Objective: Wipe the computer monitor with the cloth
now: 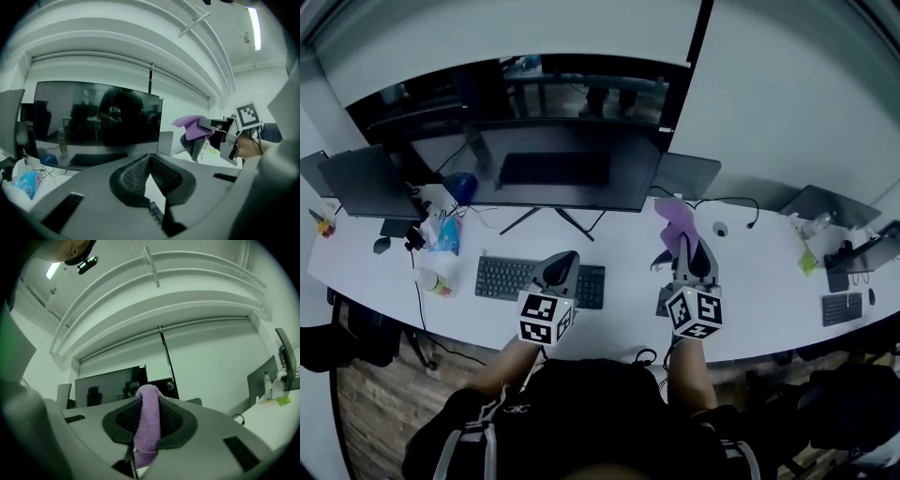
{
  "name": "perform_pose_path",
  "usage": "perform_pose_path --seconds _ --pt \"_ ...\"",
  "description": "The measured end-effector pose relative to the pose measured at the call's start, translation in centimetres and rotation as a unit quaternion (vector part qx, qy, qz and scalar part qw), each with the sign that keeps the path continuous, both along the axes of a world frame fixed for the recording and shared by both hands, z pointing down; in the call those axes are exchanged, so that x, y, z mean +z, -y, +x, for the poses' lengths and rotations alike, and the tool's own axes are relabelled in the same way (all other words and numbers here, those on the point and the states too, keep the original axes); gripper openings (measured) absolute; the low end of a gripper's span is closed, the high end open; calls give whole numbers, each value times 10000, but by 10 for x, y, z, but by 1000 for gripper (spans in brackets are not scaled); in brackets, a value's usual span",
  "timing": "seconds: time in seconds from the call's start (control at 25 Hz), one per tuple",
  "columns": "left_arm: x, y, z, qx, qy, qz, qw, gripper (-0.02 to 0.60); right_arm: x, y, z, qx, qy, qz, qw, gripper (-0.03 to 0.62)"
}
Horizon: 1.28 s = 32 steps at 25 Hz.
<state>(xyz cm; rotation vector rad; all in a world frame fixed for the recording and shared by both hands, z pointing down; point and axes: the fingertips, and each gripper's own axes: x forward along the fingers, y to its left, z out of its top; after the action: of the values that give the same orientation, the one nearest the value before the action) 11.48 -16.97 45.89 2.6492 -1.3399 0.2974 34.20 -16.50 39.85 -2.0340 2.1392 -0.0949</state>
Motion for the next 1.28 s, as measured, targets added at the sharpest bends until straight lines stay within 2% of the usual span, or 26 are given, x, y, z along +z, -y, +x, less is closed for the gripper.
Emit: perform_pose_path --seconds 0.28,0.76,0.92,1.28 --pt "-1 11 -14 80 -73 -1 9999 14 -43 23 21 343 121 375 9986 84" --pt "1 16 -28 -45 -122 -36 9999 14 -136 82 39 106 605 1204 9908 86" --pt "0 17 -32 -98 -107 -18 9999 14 -152 98 41 20 872 1296 9877 84" --pt "-5 22 -46 -295 -148 61 9994 14 -164 132 25 -219 780 1214 9893 84"
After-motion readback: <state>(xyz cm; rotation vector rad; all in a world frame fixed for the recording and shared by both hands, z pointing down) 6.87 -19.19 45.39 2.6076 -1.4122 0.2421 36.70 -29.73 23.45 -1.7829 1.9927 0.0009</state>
